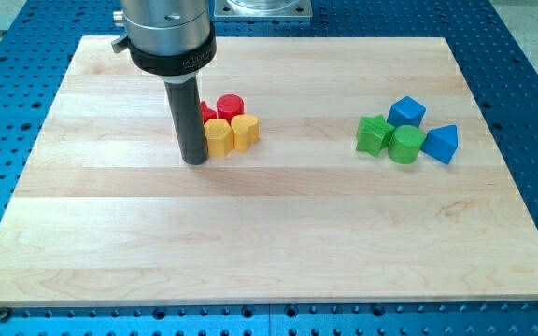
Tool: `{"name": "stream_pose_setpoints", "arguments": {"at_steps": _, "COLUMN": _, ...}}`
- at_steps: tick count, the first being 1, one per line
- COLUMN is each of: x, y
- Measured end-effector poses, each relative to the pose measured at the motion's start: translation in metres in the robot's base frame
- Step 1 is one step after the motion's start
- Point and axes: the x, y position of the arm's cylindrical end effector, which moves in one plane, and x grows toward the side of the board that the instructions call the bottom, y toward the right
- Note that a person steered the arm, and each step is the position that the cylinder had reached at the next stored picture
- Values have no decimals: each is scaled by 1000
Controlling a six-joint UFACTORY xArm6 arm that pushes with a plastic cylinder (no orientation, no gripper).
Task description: Move your arm down towards the bottom side of the board
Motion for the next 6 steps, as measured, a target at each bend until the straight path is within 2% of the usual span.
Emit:
{"name": "stream_pose_setpoints", "arguments": {"at_steps": 3, "x": -3, "y": -10}}
{"name": "stream_pose_setpoints", "arguments": {"at_steps": 5, "x": 42, "y": 2}}
{"name": "stream_pose_setpoints", "arguments": {"at_steps": 6, "x": 43, "y": 5}}
